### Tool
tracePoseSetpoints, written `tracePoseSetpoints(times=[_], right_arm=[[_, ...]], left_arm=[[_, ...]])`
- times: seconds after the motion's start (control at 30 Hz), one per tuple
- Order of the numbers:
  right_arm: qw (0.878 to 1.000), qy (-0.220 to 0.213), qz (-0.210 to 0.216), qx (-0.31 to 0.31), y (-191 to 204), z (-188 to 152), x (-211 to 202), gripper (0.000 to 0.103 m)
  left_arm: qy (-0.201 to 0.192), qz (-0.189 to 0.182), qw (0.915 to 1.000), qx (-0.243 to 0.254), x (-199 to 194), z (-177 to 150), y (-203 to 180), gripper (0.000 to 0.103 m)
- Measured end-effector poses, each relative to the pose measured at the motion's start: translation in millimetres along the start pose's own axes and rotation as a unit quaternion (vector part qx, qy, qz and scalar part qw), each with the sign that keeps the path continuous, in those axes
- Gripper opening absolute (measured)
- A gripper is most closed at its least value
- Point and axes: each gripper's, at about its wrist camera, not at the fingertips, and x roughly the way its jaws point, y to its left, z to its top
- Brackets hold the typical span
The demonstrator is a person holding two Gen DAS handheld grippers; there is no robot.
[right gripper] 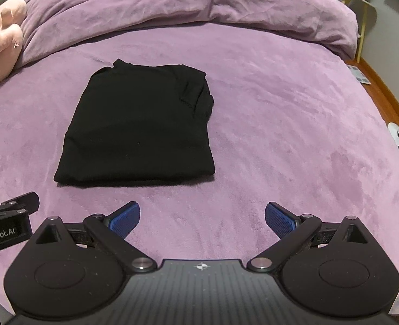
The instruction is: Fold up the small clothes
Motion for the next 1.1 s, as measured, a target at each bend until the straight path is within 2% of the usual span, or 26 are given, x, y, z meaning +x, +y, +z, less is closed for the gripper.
tracePoseSetpoints(times=[1.1], right_arm=[[1.000, 0.005, 0.006, 0.009, -0.1, 2.4, -6.2, 0.099]], left_arm=[[0.008, -0.009, 0.9999, 0.003, -1.3, 0.5, 3.7, 0.098]])
